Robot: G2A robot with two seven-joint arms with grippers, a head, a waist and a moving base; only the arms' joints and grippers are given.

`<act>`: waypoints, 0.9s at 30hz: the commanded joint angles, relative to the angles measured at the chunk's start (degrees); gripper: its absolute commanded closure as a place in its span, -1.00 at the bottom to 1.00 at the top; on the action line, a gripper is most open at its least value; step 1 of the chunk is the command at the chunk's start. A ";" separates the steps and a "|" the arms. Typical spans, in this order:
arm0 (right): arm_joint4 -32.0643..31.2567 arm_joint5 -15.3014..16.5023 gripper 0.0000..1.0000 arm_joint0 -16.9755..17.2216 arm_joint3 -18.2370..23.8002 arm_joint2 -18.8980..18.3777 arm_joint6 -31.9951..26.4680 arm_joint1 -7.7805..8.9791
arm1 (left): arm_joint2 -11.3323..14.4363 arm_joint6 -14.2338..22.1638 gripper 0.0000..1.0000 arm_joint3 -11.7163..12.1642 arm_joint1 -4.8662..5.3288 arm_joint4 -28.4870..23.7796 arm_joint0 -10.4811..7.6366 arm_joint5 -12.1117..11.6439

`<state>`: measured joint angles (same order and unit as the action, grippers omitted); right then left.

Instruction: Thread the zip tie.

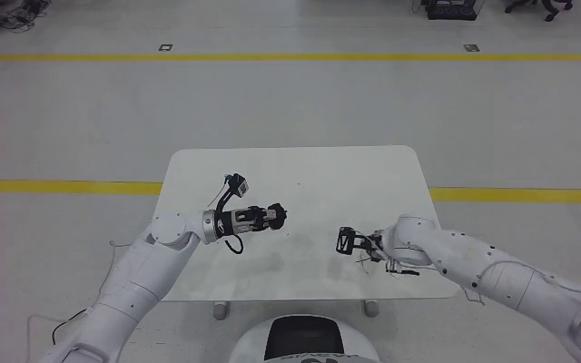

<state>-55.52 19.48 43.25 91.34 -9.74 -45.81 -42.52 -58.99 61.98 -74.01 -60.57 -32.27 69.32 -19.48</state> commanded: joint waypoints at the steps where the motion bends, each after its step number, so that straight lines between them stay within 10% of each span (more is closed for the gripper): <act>1: -0.17 0.00 1.00 -0.22 0.35 0.00 4.97 1.84 | 0.00 0.00 1.00 0.00 0.00 0.00 0.00 0.00; 15: 0.74 0.00 1.00 2.60 -1.92 0.00 46.12 13.12 | 0.00 0.00 1.00 0.00 0.00 0.00 0.00 0.00; 27: 1.73 -0.38 1.00 3.33 -1.61 -0.38 50.16 13.34 | 0.00 0.00 1.00 0.00 0.00 0.00 0.00 0.00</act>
<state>-54.52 19.37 46.32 89.53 -9.86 3.04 -29.11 -58.99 61.98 -74.01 -60.57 -32.27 69.32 -19.48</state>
